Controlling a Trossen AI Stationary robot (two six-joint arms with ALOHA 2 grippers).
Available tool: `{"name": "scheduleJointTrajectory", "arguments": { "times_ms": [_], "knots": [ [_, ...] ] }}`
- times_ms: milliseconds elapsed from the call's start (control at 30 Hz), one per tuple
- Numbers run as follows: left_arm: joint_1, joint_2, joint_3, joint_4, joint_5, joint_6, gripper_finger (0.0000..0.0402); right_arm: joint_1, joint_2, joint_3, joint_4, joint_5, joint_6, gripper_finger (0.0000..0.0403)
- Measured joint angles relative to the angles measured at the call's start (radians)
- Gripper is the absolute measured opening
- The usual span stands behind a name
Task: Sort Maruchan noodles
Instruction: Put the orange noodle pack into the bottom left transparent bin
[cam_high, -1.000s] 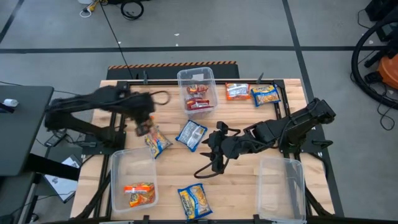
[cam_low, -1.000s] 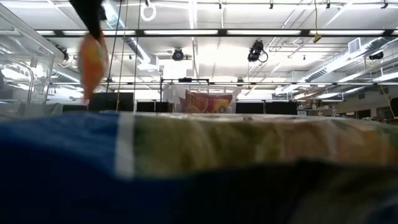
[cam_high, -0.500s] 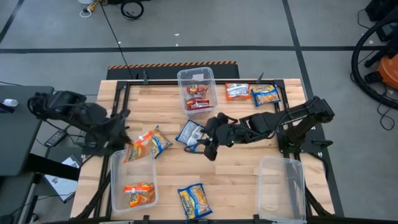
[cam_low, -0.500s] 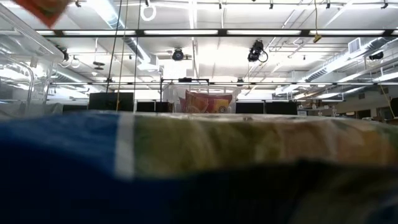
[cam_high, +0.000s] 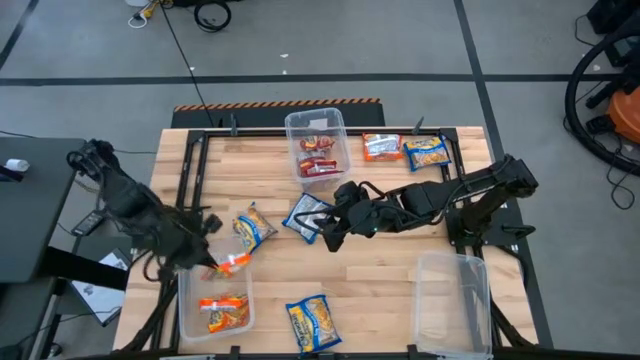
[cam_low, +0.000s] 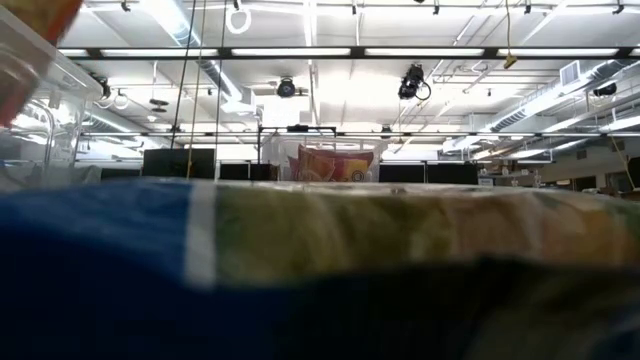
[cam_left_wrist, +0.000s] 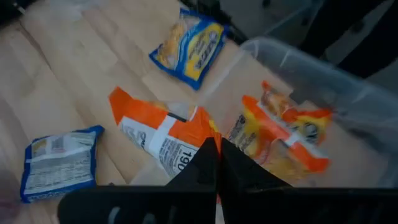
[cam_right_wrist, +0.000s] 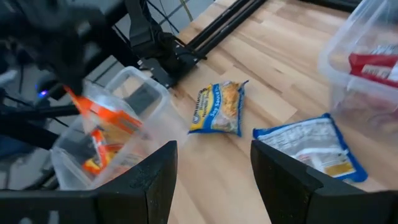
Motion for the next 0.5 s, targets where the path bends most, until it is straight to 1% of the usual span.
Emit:
{"name": "scheduleJointTrajectory", "arguments": {
  "times_ms": [133,267,300,333,367,433,500],
  "knots": [
    [-0.04,0.0,-0.152,0.089,-0.076,-0.032,0.0001,0.014,0.0,0.0,0.011,0.003,0.049,0.0209],
    [-0.093,0.0,-0.314,0.137,-0.09,-0.1,0.0001,0.028,0.0,0.0,0.029,0.002,0.061,0.0209],
    [-0.107,0.005,-0.332,0.139,-0.09,-0.11,0.0001,0.031,0.0,0.0,0.031,0.004,0.06,0.0209],
    [-0.117,0.023,-0.319,0.12,-0.096,-0.11,0.0001,0.032,0.0,0.0,0.032,0.007,0.06,0.0209],
    [-0.132,0.027,-0.311,0.16,-0.112,-0.111,0.0001,0.033,0.0,0.0,0.033,0.008,0.06,0.0209],
    [-0.149,0.024,-0.303,0.178,-0.12,-0.11,0.0001,0.034,0.0,0.0,0.036,0.009,0.06,0.0209],
    [-0.161,0.027,-0.306,0.182,-0.085,-0.136,0.0001,0.034,0.0,0.0,0.037,0.01,0.059,0.0209]
  ]
}}
